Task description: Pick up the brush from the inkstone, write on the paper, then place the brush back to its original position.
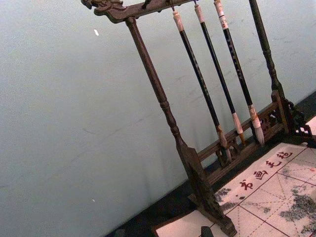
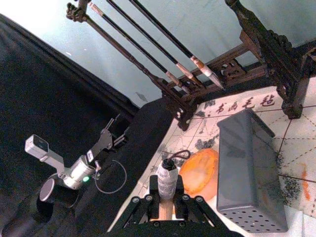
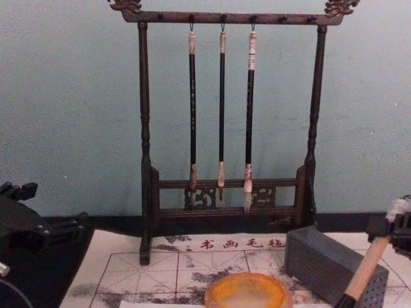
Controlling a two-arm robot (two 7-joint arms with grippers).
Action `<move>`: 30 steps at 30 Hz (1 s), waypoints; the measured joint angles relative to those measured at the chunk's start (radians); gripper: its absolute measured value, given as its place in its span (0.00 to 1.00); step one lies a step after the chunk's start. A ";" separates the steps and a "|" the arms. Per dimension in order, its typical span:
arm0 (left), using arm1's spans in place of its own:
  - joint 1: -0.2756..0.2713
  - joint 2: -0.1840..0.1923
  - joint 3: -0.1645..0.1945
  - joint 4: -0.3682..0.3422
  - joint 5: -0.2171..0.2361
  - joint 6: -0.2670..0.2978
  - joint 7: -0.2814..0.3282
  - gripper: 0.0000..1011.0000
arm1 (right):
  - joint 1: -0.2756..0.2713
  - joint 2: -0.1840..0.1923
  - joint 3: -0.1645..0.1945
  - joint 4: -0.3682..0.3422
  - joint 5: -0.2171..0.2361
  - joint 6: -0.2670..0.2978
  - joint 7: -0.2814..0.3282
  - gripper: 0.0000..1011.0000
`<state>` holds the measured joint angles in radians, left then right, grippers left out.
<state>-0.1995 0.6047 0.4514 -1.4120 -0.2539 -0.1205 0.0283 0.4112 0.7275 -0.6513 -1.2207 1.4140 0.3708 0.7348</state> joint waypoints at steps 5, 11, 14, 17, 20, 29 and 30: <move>0.000 0.000 0.000 0.000 0.000 0.000 0.000 0.99 | 0.003 -0.003 -0.002 0.004 -0.007 -0.005 -0.003 0.18; 0.000 0.000 0.000 0.000 0.000 0.000 0.000 0.99 | 0.004 -0.005 -0.003 0.008 -0.013 -0.010 -0.006 0.18; 0.000 0.000 0.000 0.000 0.000 0.000 0.000 0.99 | 0.004 -0.005 -0.002 0.009 -0.014 -0.012 -0.008 0.18; 0.000 0.000 0.000 0.000 0.000 0.000 0.000 0.99 | 0.003 -0.006 0.000 0.012 -0.016 -0.014 -0.010 0.18; 0.000 0.000 0.000 0.000 0.000 0.000 0.000 0.99 | 0.003 -0.008 0.002 0.016 -0.019 -0.017 -0.010 0.18; 0.000 0.000 0.000 0.000 0.000 0.000 0.000 0.99 | 0.001 -0.012 0.012 0.022 -0.023 -0.022 -0.018 0.18; 0.000 0.000 0.000 0.000 0.000 0.000 0.000 0.99 | 0.001 -0.013 0.012 0.022 -0.023 -0.023 -0.019 0.18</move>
<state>-0.1995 0.6047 0.4514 -1.4120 -0.2539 -0.1205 0.0283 0.4126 0.7147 -0.6389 -1.1984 1.3906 0.3481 0.7158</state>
